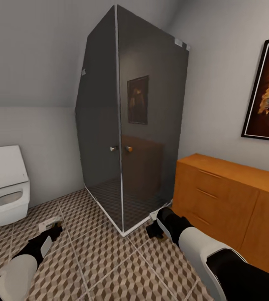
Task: Take the four mousetraps from the cabinet in the bathroom and place them on the bathroom floor. Make sure all four end up on the same floor surface, and ensure that at least two of them are either under or directly next to the same bathroom sink.
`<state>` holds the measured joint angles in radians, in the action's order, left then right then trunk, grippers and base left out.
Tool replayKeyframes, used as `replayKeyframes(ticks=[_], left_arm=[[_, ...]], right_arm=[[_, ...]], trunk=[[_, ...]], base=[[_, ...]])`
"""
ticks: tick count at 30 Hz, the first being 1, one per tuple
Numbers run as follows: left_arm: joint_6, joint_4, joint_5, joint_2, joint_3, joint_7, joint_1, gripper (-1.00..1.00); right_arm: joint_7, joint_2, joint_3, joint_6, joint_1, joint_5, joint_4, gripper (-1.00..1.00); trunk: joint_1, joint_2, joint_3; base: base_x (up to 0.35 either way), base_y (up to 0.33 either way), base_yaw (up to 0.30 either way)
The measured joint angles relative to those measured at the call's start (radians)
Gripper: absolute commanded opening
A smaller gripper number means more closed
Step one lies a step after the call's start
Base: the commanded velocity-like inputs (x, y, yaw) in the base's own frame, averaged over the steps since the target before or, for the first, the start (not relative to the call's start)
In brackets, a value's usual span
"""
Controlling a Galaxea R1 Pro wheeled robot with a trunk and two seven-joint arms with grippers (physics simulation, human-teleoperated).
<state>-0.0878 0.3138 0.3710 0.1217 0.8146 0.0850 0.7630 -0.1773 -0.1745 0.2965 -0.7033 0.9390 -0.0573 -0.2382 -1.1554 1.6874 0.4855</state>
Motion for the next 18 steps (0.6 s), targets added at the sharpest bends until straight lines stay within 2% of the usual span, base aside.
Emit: replayKeyframes(ticks=[18], left_arm=[[0.001, -0.006, 0.003, -0.002, -0.001, 0.0, 0.0, -1.0]], right_arm=[[0.001, 0.0, 0.0, 0.022, 0.0, -0.003, 0.018, -1.0]], trunk=[[0.0, 0.0, 0.0]], base=[[0.0, 0.0, 0.273]])
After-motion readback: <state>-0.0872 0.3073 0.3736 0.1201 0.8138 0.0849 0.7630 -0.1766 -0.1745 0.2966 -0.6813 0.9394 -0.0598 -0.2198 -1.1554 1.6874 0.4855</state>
